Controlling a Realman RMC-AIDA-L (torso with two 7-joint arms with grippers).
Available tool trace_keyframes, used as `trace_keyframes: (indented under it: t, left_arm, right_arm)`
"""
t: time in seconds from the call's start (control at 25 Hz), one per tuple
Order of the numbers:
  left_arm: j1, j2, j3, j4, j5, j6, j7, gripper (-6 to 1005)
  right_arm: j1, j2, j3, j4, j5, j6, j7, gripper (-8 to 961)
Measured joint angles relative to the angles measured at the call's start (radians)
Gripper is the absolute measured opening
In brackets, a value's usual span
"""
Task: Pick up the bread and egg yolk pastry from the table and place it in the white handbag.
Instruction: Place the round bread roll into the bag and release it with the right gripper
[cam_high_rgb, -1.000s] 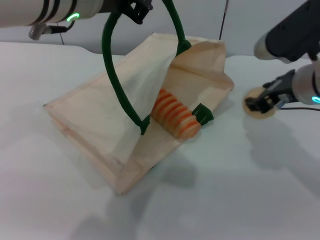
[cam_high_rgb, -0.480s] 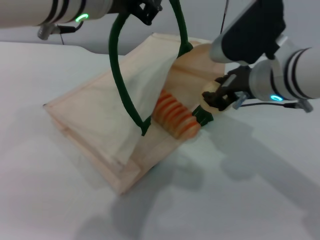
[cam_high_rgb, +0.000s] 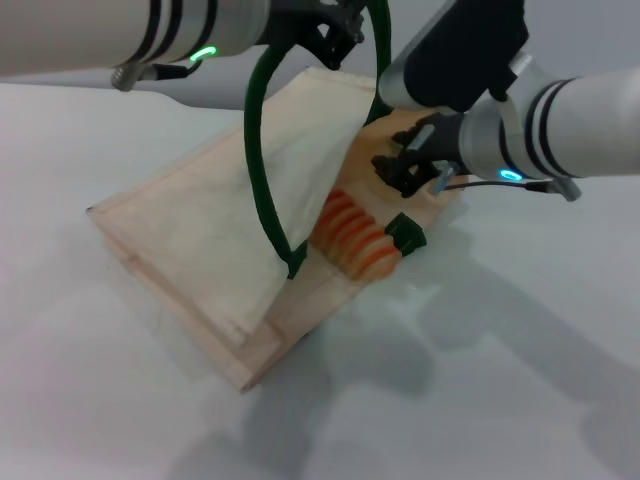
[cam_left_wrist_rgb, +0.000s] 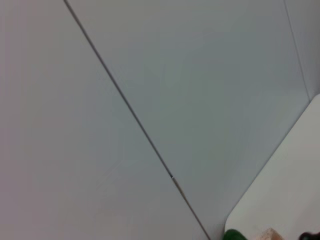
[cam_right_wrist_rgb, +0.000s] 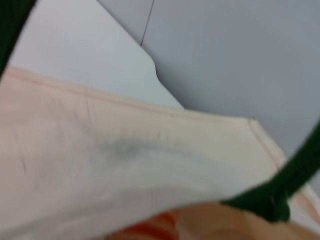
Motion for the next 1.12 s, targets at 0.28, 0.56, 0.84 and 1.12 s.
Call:
trace_keyframes:
  t: [0.28, 0.56, 0.84, 1.12]
  left_arm:
    - [-0.007, 0.000, 0.014, 0.001, -0.011, 0.007, -0.003, 145]
    - [-0.007, 0.000, 0.015, 0.007, -0.010, 0.007, -0.003, 146]
    - [-0.007, 0.000, 0.015, 0.010, -0.009, 0.005, -0.001, 147]
    - [-0.006, 0.001, 0.017, 0.009, -0.009, 0.006, 0.002, 148]
  right_arm:
    - [0.017, 0.001, -0.023, 0.016, 0.011, 0.068, 0.000, 314]
    - [0.051, -0.002, -0.046, 0.081, 0.050, 0.117, -0.002, 266]
    - [0.054, 0.001, -0.046, 0.088, 0.051, 0.126, -0.002, 240]
    - [0.051, -0.001, -0.041, 0.096, 0.051, 0.140, 0.004, 512]
